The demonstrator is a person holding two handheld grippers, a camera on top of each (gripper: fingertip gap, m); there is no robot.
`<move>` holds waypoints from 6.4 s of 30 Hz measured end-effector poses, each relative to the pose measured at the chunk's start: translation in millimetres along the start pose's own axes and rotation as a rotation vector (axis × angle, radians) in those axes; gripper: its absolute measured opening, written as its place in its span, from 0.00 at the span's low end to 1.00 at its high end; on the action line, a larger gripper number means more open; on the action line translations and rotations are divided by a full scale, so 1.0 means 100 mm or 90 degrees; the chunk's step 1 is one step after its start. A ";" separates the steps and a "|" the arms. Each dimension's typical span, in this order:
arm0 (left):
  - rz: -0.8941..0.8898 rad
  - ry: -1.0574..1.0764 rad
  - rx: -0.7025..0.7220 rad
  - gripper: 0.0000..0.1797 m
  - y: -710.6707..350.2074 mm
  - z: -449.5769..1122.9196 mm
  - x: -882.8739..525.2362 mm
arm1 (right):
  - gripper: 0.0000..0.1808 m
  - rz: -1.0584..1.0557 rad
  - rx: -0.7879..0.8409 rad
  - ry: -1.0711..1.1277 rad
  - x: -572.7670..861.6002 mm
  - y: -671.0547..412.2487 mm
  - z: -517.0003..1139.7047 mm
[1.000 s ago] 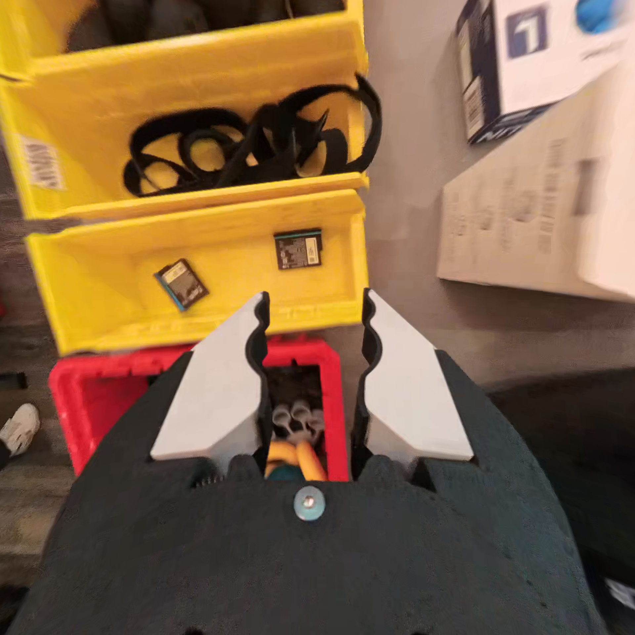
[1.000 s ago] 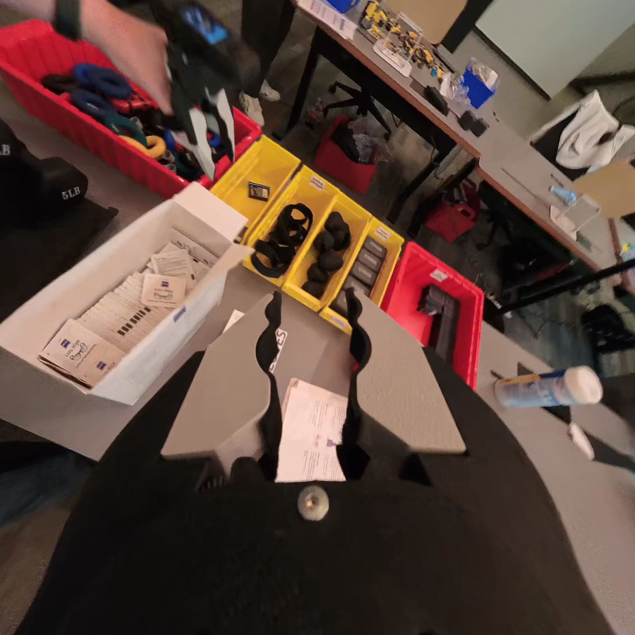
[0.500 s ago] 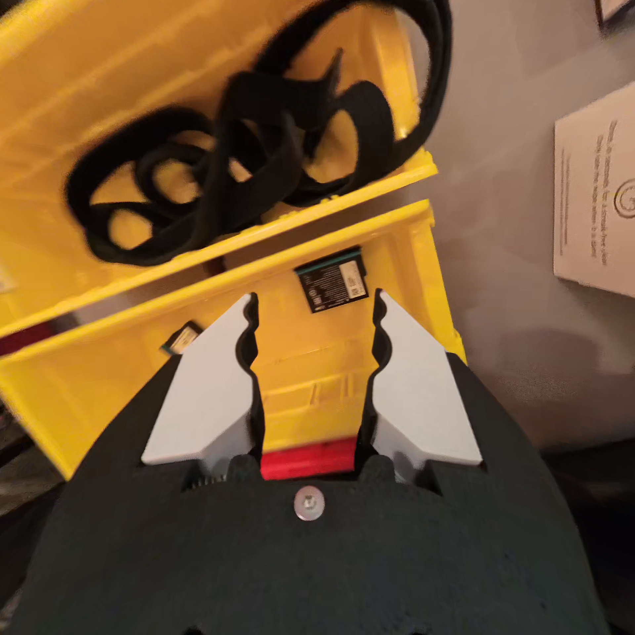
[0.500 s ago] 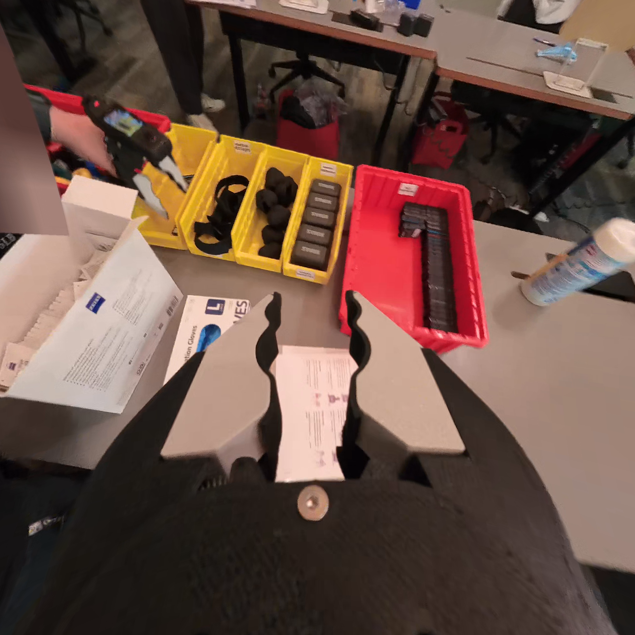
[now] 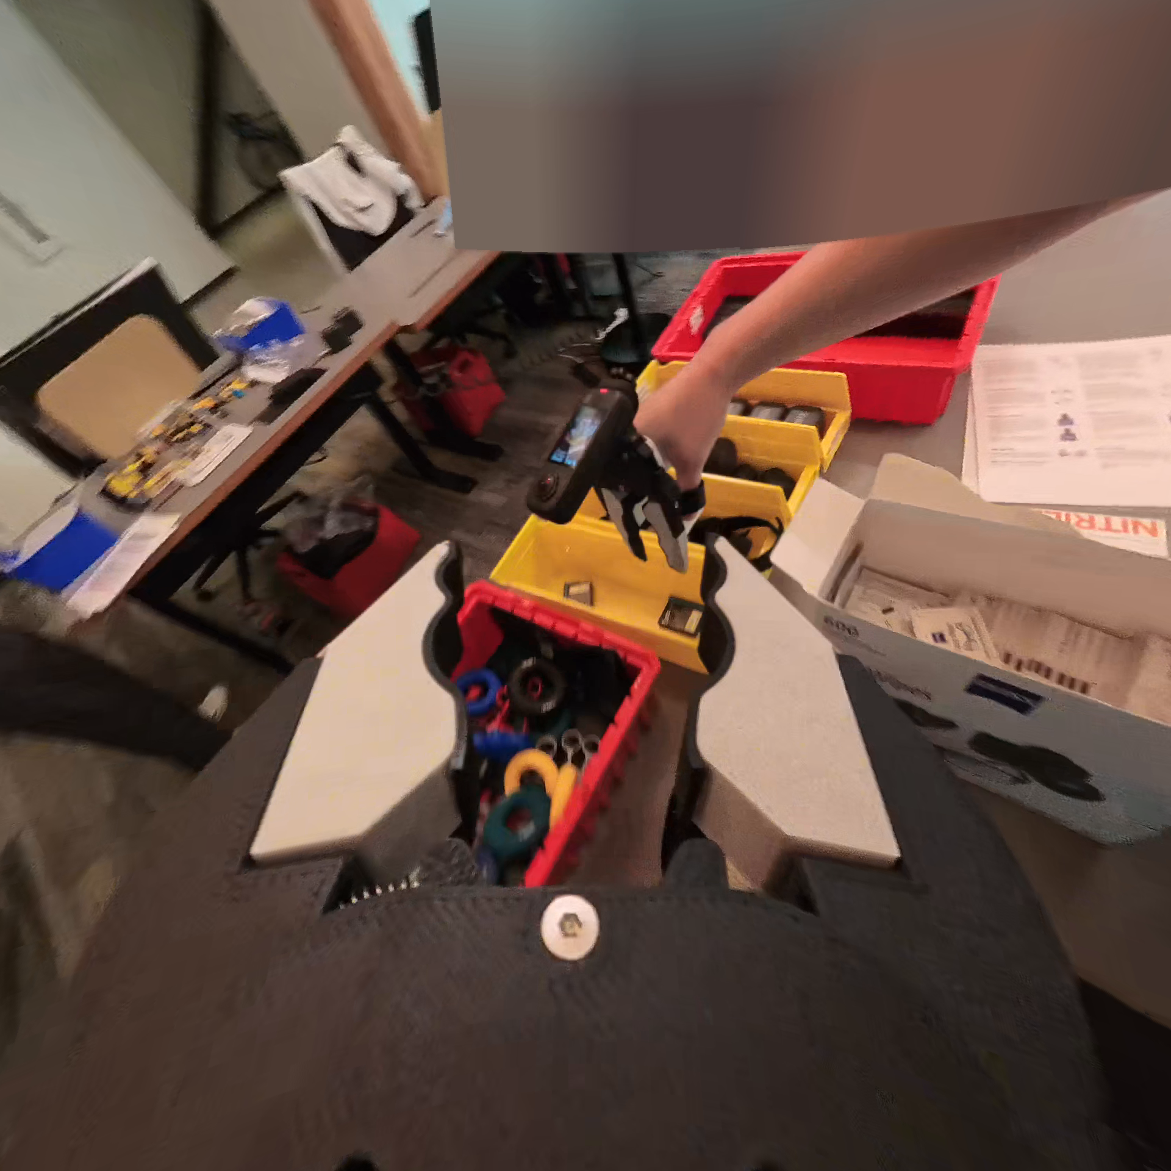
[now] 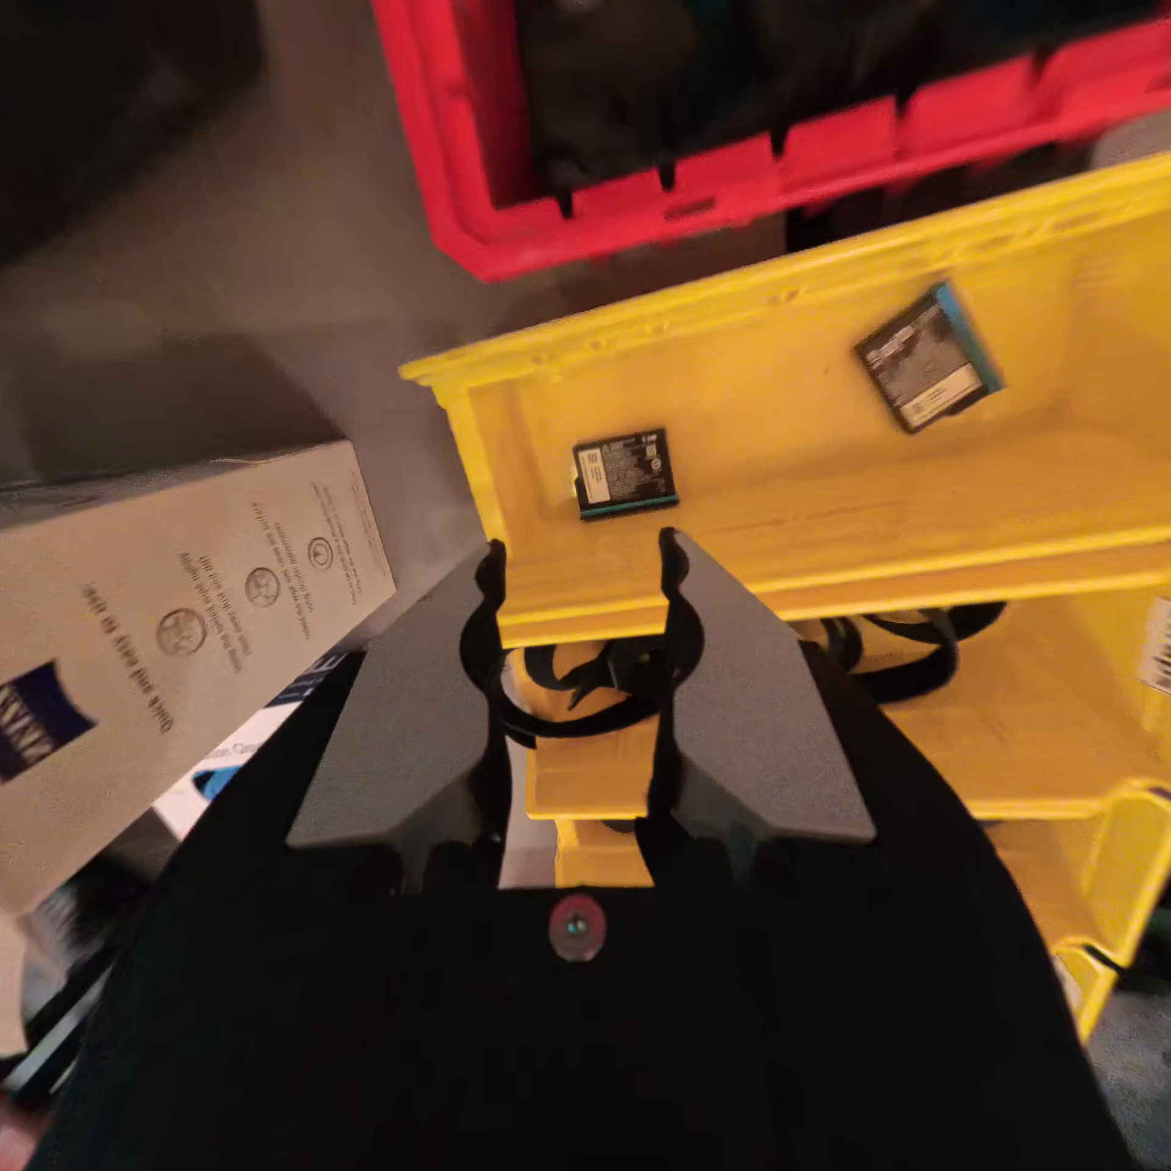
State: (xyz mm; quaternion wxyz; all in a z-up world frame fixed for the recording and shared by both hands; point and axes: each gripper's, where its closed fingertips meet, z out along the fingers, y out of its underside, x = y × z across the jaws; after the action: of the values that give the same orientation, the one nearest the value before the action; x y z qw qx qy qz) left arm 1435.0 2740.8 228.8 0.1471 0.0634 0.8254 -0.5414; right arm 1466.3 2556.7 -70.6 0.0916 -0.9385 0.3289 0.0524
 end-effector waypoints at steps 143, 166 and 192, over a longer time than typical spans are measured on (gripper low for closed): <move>-0.214 -0.158 0.037 0.34 0.36 -2.04 0.81 | 0.08 0.661 -0.236 0.183 0.17 0.39 1.09; -0.223 -0.130 0.040 0.33 0.38 -1.95 0.83 | 0.28 0.617 -0.136 0.077 0.07 0.16 1.07; -0.216 -0.138 0.049 0.33 0.25 -1.93 0.86 | 0.24 0.696 -0.172 0.118 0.13 0.24 1.19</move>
State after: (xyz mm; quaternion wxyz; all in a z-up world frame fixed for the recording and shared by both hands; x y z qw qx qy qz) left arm 1326.0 2922.3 251.2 0.1396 -0.1294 0.7820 -0.5935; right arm 1456.8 2555.5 -192.1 -0.0989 -0.6360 0.7636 0.0510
